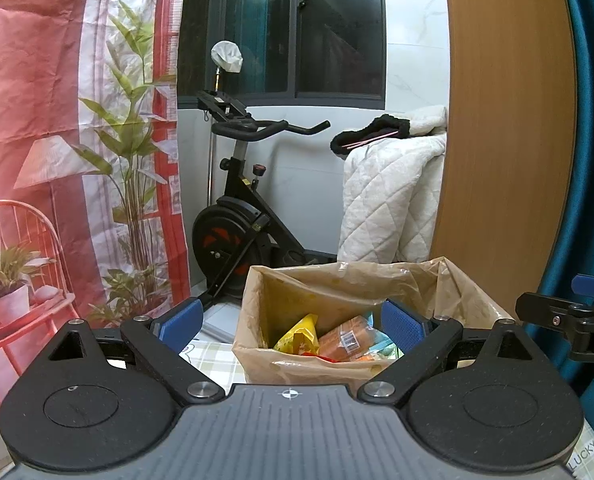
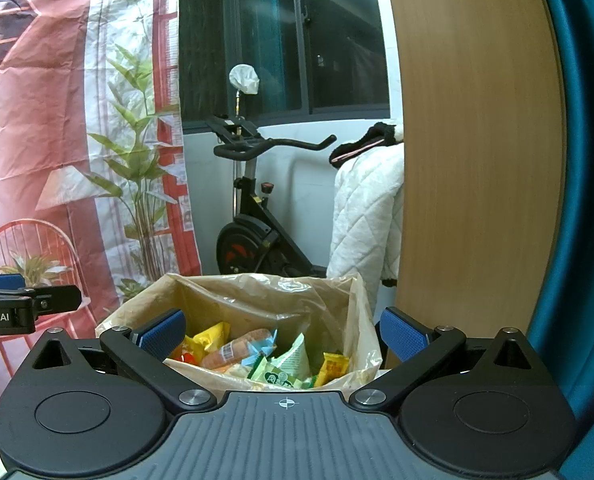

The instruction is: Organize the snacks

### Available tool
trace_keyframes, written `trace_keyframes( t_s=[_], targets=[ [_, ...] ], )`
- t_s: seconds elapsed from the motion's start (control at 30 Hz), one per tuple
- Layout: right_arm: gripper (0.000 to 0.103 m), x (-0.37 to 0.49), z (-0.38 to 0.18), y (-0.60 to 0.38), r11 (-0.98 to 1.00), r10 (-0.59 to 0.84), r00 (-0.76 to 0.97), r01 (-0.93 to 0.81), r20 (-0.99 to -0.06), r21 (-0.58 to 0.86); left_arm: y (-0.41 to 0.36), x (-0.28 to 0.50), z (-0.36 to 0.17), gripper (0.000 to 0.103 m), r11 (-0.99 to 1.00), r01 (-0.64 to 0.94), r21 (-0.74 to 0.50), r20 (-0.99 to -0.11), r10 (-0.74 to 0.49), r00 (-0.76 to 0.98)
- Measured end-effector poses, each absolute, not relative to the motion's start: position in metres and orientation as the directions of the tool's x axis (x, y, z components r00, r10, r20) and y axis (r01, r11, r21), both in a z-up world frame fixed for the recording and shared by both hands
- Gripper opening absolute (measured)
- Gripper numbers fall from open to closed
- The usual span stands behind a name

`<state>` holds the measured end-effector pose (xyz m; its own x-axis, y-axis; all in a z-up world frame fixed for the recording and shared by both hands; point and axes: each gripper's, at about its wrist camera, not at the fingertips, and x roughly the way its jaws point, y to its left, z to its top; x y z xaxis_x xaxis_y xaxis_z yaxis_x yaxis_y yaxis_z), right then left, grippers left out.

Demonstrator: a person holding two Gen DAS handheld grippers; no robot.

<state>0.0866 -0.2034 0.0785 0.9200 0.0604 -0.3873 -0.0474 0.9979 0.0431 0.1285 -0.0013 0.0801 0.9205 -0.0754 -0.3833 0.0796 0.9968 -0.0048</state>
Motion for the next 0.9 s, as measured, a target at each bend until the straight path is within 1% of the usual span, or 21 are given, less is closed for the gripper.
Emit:
trace_keyframes(
  t_s=[0.9],
  targets=[
    [0.102,0.0821,0.0796,-0.201,0.998,0.059,0.923,-0.048,-0.379,0.041,-0.0015,0.1259,0.0838,0.098,0.997,0.077,-0.029,-0.375,-0.082,0.923]
  ],
)
